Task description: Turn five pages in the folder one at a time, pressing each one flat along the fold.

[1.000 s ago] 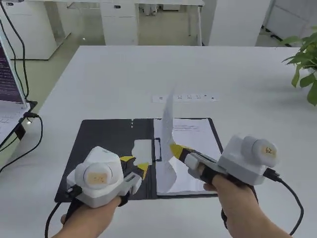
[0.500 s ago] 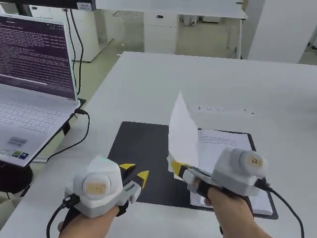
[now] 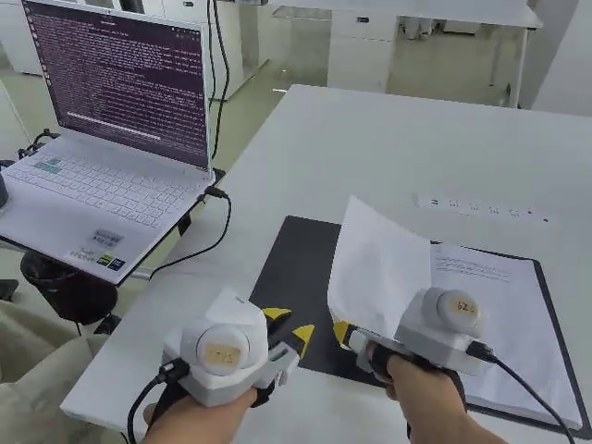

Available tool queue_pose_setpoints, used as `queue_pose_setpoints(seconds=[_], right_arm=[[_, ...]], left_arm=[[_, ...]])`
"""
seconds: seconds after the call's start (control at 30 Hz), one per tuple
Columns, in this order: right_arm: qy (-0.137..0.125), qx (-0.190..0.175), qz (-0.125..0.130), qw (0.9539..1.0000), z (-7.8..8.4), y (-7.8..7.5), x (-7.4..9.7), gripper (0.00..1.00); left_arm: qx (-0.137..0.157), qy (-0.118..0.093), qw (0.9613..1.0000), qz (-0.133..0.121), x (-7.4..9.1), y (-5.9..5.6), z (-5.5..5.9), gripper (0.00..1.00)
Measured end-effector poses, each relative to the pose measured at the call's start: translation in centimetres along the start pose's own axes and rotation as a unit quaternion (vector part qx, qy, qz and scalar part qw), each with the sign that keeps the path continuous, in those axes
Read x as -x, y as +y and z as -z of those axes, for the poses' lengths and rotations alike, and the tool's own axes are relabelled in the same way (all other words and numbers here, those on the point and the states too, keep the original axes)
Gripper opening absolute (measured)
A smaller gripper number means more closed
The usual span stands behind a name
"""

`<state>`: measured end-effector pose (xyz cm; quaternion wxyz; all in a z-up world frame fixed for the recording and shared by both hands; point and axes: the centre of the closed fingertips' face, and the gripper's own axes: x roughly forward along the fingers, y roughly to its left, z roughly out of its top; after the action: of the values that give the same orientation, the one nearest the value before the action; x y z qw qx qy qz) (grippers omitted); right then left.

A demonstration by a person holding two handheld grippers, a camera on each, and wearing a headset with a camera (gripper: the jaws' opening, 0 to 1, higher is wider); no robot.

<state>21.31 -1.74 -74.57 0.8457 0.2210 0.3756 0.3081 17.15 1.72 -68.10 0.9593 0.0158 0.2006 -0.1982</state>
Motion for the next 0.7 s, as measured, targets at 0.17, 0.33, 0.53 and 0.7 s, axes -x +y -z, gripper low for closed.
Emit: queue_pose_setpoints(seconds=[0.17, 0.33, 0.53, 0.7], right_arm=[[0.022, -0.004, 0.012, 0.9997, 1.6, -0.5, -2.1, 0.0], [0.033, -0.013, 0.029, 0.999, 2.6, -1.6, -3.1, 0.0], [0.033, 0.001, 0.022, 0.9992, 3.0, -1.8, -3.6, 0.0], [0.048, -0.01, -0.022, 0.9986, 4.0, -0.7, -3.4, 0.08]], left_arm=[[-0.005, 0.015, 0.9999, 0.001, -0.2, 0.5, 1.0, 0.16], [-0.01, 0.033, 0.9994, 0.006, -0.9, 0.8, 2.0, 0.16], [-0.009, 0.045, 0.9989, 0.004, -1.8, 1.2, 3.0, 0.16], [-0.01, 0.052, 0.9986, 0.003, -2.5, 1.0, 3.4, 0.16]])
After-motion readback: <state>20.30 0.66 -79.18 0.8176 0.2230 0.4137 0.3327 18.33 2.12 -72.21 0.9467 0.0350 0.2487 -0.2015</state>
